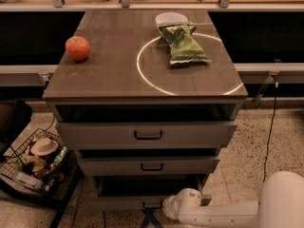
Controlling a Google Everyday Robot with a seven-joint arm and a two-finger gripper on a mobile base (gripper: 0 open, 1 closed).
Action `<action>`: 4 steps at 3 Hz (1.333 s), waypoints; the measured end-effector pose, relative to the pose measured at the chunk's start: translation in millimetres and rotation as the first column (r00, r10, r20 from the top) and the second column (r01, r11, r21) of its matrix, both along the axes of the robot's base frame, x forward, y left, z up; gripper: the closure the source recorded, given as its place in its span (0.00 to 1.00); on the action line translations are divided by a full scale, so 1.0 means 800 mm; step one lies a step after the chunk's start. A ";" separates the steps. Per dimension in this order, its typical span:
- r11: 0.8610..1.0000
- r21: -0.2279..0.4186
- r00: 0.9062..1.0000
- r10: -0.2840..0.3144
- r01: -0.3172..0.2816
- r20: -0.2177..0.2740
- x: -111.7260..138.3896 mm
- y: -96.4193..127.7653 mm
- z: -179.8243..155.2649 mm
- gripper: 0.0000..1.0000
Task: Close bottom drawer
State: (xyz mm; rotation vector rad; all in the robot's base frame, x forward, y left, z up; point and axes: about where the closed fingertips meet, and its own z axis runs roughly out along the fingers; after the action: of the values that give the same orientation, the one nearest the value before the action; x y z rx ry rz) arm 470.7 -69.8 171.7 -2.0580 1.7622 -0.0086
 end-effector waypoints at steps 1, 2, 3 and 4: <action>1.000 0.000 1.000 0.000 0.000 0.000 0.000 0.000 0.000 1.00; 1.000 0.000 1.000 0.000 0.000 0.000 0.000 0.000 0.000 1.00; 1.000 -0.001 1.000 0.005 -0.005 0.007 0.005 0.001 0.001 1.00; 1.000 -0.001 1.000 0.005 -0.005 0.007 0.005 0.001 0.001 1.00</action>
Offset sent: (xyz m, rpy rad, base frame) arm 0.0502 0.0211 0.0149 -0.0206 -0.1113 0.0815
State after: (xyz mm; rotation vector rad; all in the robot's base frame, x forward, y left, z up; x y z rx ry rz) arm 474.9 -69.2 172.6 -2.0604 1.7529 -0.0151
